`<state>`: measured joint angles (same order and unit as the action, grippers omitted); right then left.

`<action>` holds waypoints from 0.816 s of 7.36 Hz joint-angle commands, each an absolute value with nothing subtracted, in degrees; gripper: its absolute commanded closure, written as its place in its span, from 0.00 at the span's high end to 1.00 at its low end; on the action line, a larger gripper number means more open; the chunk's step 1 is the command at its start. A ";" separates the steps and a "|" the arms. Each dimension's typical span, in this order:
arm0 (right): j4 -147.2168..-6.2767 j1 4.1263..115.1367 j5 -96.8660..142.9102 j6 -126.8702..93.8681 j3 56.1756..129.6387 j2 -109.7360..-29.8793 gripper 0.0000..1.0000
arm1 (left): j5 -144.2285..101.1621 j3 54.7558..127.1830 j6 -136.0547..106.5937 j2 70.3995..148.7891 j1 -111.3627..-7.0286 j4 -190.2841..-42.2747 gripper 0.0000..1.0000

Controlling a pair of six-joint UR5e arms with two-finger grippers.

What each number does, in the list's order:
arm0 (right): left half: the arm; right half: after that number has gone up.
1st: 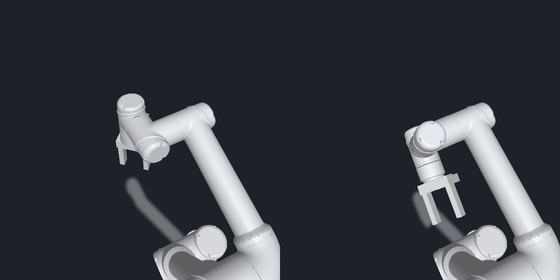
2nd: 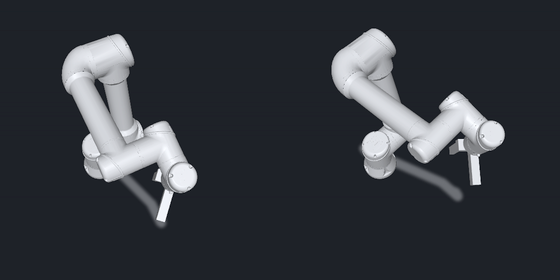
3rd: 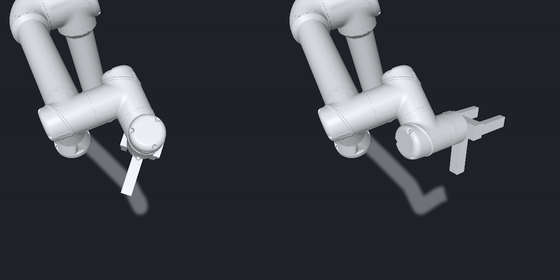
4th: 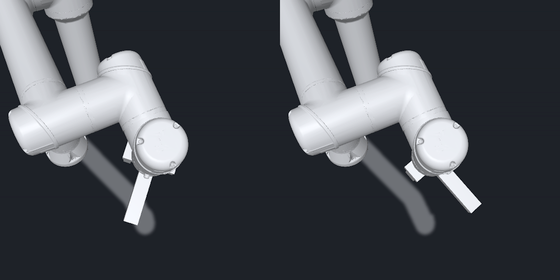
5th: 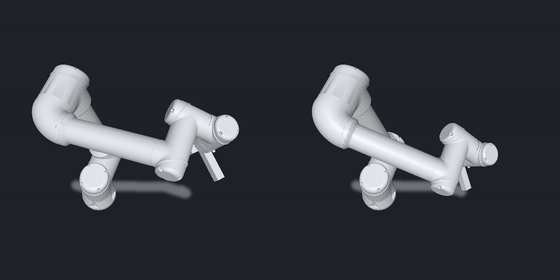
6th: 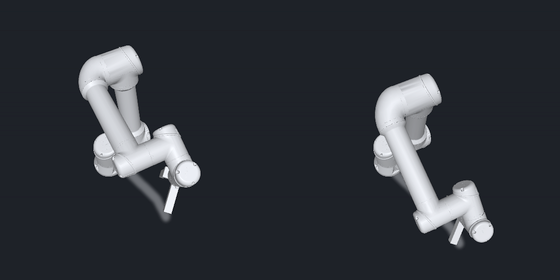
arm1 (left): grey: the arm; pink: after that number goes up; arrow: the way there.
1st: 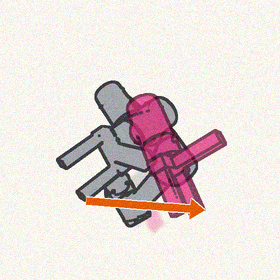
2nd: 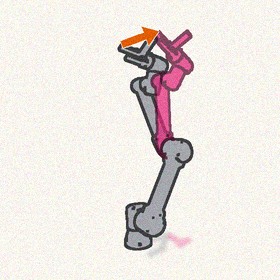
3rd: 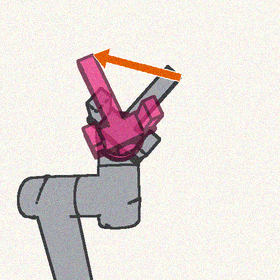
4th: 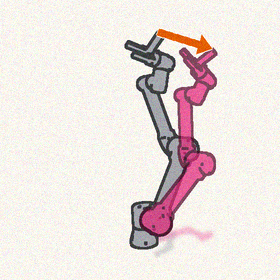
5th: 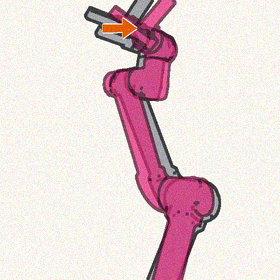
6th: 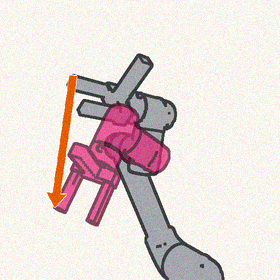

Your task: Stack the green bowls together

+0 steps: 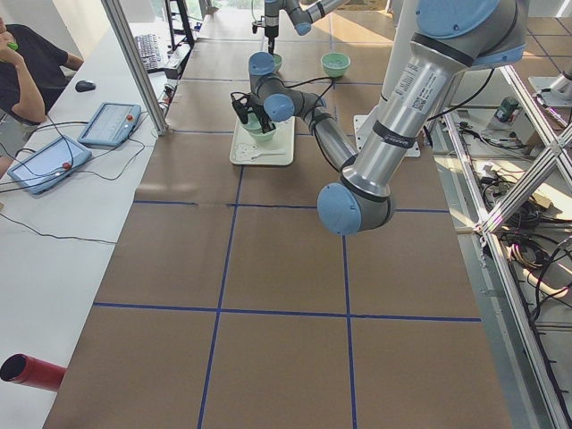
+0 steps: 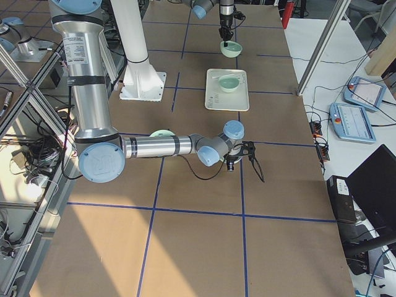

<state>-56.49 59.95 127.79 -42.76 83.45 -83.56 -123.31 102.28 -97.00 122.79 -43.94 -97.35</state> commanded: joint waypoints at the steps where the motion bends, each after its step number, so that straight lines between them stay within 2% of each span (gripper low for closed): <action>1: -56.60 60.03 130.75 -43.24 85.42 -83.32 0.00 | -121.82 96.53 -102.29 128.48 -40.35 -98.69 0.00; 6: -56.87 67.24 141.15 -43.24 85.61 -81.74 0.00 | -114.36 85.89 -107.39 132.98 -36.39 -108.00 0.00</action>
<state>-56.79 66.42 140.15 -43.24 85.59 -82.17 -115.75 88.31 -105.80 132.39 -37.22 -105.08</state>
